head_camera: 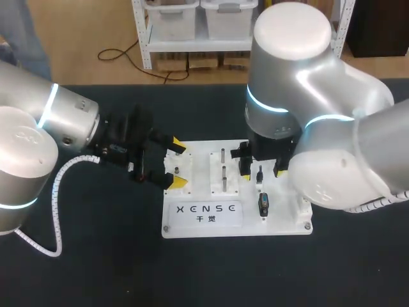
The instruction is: Insert the Ethernet cable into its matching sockets.
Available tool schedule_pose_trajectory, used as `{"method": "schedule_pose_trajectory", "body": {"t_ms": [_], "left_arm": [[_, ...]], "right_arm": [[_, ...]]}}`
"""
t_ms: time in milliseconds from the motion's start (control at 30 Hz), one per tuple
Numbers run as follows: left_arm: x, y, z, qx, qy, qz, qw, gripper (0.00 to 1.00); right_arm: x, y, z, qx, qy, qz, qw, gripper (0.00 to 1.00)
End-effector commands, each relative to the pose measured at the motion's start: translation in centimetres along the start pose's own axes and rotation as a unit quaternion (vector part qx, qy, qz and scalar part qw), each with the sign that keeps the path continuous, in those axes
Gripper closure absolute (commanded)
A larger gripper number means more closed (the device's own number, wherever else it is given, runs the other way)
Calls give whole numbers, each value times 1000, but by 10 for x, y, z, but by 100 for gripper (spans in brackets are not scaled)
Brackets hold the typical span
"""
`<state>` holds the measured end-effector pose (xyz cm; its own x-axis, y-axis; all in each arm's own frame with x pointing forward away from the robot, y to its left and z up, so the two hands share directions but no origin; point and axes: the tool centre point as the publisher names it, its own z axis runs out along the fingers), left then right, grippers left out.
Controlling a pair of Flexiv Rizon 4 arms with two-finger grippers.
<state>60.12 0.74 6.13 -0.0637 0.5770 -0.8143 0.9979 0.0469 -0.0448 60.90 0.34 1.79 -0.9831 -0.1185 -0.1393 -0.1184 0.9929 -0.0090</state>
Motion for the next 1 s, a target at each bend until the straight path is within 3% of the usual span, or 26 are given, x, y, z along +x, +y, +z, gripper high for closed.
{"method": "schedule_pose_trajectory", "body": {"t_ms": [33,233,267,300,700,1000], "left_arm": [[1,-1,0,-2,-2,1,1000,0],[1,-1,0,-2,-2,1,1000,0],[1,-1,0,-2,-2,1,1000,0],[1,-1,0,-2,-2,1,1000,0],[1,-1,0,-2,-2,1,1000,0],[1,-1,0,-2,-2,1,1000,0]], "right_arm": [[-1,1,3,-2,-2,-1,1000,61],[-2,2,3,-4,-1,-7,1000,74],[-2,2,3,-4,-1,-7,1000,84],[-2,2,3,-4,0,-7,1000,100],[-4,-4,-18,-5,-4,-1,1000,100],[-6,-24,-33,-5,-11,12,1000,100]]}}
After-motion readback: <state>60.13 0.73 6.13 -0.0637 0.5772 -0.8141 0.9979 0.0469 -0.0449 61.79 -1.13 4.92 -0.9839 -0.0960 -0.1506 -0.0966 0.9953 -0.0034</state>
